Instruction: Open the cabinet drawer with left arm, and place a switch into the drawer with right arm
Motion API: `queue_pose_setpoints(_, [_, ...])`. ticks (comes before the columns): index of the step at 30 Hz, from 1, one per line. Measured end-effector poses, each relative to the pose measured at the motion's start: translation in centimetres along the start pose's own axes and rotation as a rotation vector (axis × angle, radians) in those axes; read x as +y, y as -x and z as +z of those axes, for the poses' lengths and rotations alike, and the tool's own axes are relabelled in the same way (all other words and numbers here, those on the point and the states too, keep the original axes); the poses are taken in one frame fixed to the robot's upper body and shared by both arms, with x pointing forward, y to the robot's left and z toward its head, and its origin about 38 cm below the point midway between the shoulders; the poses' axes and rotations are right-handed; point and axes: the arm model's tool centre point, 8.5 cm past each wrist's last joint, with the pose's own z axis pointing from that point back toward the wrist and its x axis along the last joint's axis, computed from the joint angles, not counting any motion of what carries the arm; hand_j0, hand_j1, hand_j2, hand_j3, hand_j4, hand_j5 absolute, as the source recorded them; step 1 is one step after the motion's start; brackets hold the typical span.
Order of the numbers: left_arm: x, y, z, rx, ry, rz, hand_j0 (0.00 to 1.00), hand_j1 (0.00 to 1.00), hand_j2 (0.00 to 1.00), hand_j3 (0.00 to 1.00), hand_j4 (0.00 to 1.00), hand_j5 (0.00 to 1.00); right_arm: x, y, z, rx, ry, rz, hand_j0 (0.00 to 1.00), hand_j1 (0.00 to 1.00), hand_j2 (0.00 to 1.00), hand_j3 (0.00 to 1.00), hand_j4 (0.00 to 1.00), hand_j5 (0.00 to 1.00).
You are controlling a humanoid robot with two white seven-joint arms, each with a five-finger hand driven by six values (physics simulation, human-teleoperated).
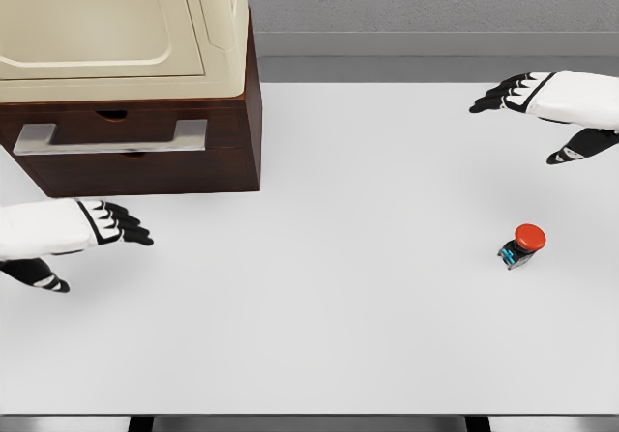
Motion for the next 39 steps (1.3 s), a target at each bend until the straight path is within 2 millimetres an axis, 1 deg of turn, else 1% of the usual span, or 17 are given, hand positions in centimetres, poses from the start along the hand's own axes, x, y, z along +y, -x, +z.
queue_pose_setpoints(3, [0.6, 0.1, 0.5, 0.01, 0.0, -0.012, 1.0, 1.0, 1.0, 1.0, 1.0, 1.0, -0.1, 0.0, 0.0, -0.002, 0.002, 0.0, 1.0, 1.0, 1.0, 1.0, 1.0, 1.0])
queue_pose_setpoints(6, [2.4, 0.4, 1.4, 0.034, -0.03, -0.049, 1.0, 1.0, 1.0, 1.0, 1.0, 1.0, -0.4, 0.0, 0.1, 0.001, 0.01, 0.005, 1.0, 1.0, 1.0, 1.0, 1.0, 1.0])
queue_pose_setpoints(7, [3.0, 0.5, 1.7, 0.041, -0.045, -0.063, 1.0, 1.0, 1.0, 1.0, 1.0, 1.0, -0.3, 0.2, 0.5, 0.012, 0.015, 0.001, 1.0, 1.0, 1.0, 1.0, 1.0, 1.0])
queue_pose_setpoints(10, [5.1, 0.5, 2.5, 0.049, -0.15, -0.088, 1.0, 1.0, 1.0, 1.0, 1.0, 1.0, -0.8, 0.8, 3.0, 0.07, -0.008, 0.032, 1.0, 1.0, 1.0, 1.0, 1.0, 1.0])
queue_pose_setpoints(11, [5.7, 0.5, 2.7, 0.048, -0.182, -0.091, 1.0, 1.0, 1.0, 1.0, 1.0, 1.0, -0.7, 0.9, 3.6, 0.083, -0.029, 0.038, 1.0, 1.0, 1.0, 1.0, 1.0, 1.0])
queue_pose_setpoints(14, [6.4, 0.4, 3.0, 0.04, -0.237, -0.079, 1.0, 1.0, 1.0, 1.0, 1.0, 1.0, 0.5, 1.1, 5.6, 0.124, -0.122, 0.053, 1.0, 1.0, 1.0, 1.0, 1.0, 1.0])
queue_pose_setpoints(16, [7.4, 0.3, 3.4, 0.037, -0.272, -0.083, 1.0, 1.0, 1.0, 1.0, 1.0, 1.0, 3.4, 0.3, 6.1, 0.11, -0.212, 0.03, 1.0, 1.0, 1.0, 1.0, 1.0, 1.0])
queue_pose_setpoints(17, [8.7, 0.2, 3.7, 0.034, -0.299, -0.103, 1.0, 1.0, 1.0, 1.0, 1.0, 1.0, 3.9, 0.0, 6.2, 0.105, -0.234, 0.03, 1.0, 1.0, 1.0, 1.0, 1.0, 1.0])
queue_pose_setpoints(18, [8.7, 0.1, 3.4, 0.02, -0.299, -0.088, 1.0, 1.0, 1.0, 1.0, 1.0, 1.0, 4.5, -0.3, 6.3, 0.099, -0.255, 0.024, 1.0, 1.0, 1.0, 1.0, 1.0, 1.0])
queue_pose_setpoints(19, [8.3, 0.0, 3.0, 0.0, -0.296, -0.051, 1.0, 1.0, 1.0, 1.0, 1.0, 1.0, 4.8, -0.6, 6.3, 0.092, -0.27, 0.031, 1.0, 1.0, 1.0, 1.0, 1.0, 1.0])
queue_pose_setpoints(21, [6.7, 0.0, 2.1, -0.024, -0.248, 0.009, 1.0, 1.0, 1.0, 1.0, 1.0, 1.0, 5.1, -1.1, 6.0, 0.08, -0.29, 0.051, 1.0, 1.0, 1.0, 1.0, 1.0, 1.0])
queue_pose_setpoints(24, [5.2, -0.1, 1.6, -0.06, -0.207, 0.104, 1.0, 1.0, 1.0, 1.0, 1.0, 1.0, 5.1, -1.6, 5.4, 0.065, -0.294, 0.069, 1.0, 1.0, 1.0, 1.0, 1.0, 1.0])
queue_pose_setpoints(28, [6.3, -1.0, 1.1, -0.196, -0.204, 0.282, 1.0, 1.0, 1.0, 1.0, 1.0, 1.0, 5.8, -2.1, 4.0, 0.034, -0.296, 0.075, 1.0, 1.0, 1.0, 1.0, 1.0, 1.0])
queue_pose_setpoints(29, [6.6, -1.0, 1.0, -0.206, -0.212, 0.326, 1.0, 1.0, 1.0, 1.0, 1.0, 1.0, 6.2, -2.2, 3.7, 0.027, -0.303, 0.075, 1.0, 1.0, 1.0, 1.0, 1.0, 1.0])
queue_pose_setpoints(32, [6.5, -0.7, 0.4, -0.207, -0.21, 0.443, 1.0, 1.0, 1.0, 1.0, 1.0, 1.0, 7.0, -2.5, 2.8, 0.015, -0.319, 0.087, 1.0, 1.0, 1.0, 1.0, 1.0, 1.0])
queue_pose_setpoints(37, [7.7, -0.4, 0.4, -0.186, -0.221, 0.488, 1.0, 1.0, 1.0, 1.0, 1.0, 1.0, 8.0, -2.8, 1.4, -0.001, -0.337, 0.105, 1.0, 1.0, 1.0, 1.0, 1.0, 1.0])
queue_pose_setpoints(39, [7.8, -0.2, 0.6, -0.173, -0.22, 0.497, 1.0, 1.0, 1.0, 1.0, 1.0, 1.0, 8.3, -2.8, 1.1, -0.003, -0.339, 0.109, 1.0, 1.0, 1.0, 1.0, 1.0, 1.0])
